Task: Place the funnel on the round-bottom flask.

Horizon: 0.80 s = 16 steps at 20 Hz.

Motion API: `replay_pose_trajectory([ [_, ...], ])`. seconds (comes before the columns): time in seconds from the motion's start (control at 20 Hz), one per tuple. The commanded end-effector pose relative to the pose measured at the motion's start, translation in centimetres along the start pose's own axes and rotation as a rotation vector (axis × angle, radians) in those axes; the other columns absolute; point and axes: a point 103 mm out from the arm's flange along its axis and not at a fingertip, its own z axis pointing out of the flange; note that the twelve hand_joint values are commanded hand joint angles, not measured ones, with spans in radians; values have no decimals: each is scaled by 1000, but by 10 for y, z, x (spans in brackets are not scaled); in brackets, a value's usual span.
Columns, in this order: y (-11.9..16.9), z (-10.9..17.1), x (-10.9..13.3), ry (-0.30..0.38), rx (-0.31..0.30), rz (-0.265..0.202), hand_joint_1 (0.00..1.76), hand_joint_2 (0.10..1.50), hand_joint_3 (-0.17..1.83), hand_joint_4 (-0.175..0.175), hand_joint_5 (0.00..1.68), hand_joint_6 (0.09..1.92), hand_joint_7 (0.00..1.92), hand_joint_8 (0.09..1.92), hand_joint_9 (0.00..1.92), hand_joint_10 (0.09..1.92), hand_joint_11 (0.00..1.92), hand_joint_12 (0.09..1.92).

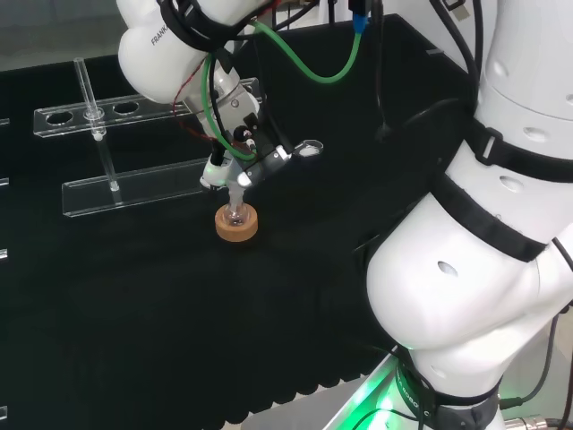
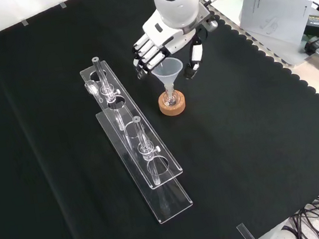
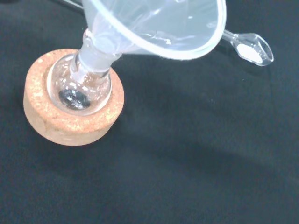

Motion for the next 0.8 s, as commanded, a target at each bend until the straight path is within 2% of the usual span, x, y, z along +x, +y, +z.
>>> replay_pose_trajectory([
  [0.05,-12,-21,-9,29,-9,-19,544,664,360,-43,269,87,0,606,193,712,131,1414],
  [0.5,-32,-46,-27,106,-36,-27,535,670,347,-43,271,87,8,626,197,723,134,1423],
  [0.8,-39,-47,-47,185,-27,-23,526,673,342,-44,277,87,12,635,208,726,139,1422],
])
